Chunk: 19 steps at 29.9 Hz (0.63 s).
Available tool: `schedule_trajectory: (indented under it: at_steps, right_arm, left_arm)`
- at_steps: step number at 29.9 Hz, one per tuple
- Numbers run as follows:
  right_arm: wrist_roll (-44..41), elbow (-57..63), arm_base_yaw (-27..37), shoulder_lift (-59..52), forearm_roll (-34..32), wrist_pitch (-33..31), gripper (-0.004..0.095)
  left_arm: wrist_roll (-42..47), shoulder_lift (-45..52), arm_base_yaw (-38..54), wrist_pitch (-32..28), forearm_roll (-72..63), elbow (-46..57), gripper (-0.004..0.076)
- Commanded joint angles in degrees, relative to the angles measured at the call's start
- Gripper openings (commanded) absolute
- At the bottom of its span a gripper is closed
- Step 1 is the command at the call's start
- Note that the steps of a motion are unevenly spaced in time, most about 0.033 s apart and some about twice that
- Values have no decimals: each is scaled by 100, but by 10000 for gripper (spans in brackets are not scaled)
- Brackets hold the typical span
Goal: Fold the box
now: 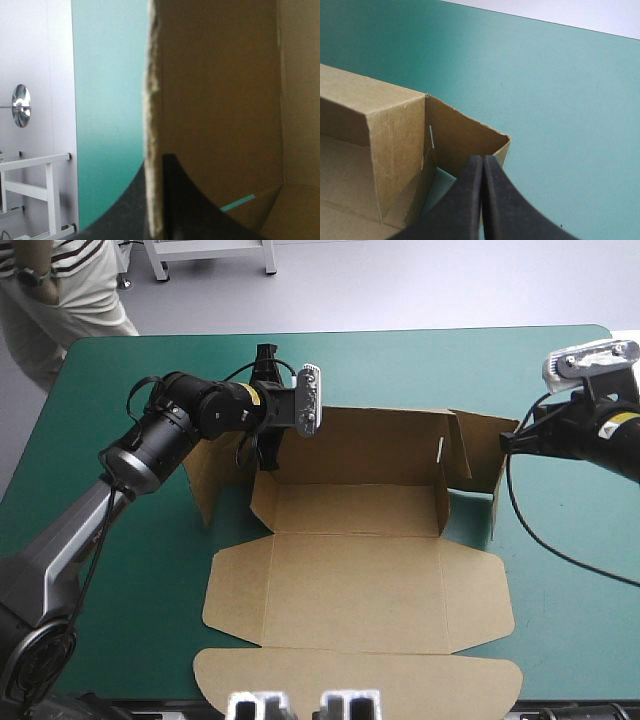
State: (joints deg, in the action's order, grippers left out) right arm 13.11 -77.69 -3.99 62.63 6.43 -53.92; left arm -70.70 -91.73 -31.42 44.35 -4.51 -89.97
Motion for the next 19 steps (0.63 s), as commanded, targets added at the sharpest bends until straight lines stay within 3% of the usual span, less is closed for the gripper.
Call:
schedule_trajectory:
  at_steps: [1,4,8,19]
  right_arm:
    - [-1,-695,42,549,33,160,-20]
    - [-17,-1387,42,1215,33,-183,-20]
    - [37,-2508,42,2198,330,-690,-20]
    - [-26,-4728,42,4098,895,-1539,-20]
  left_arm:
    - [98,376,-27,-963,-25,220,-10]
    - [642,491,-39,-1396,451,565,-10]
    - [2482,638,-214,-1360,2036,882,-10]
    - [3694,767,-718,-1318,3420,1188,-10]
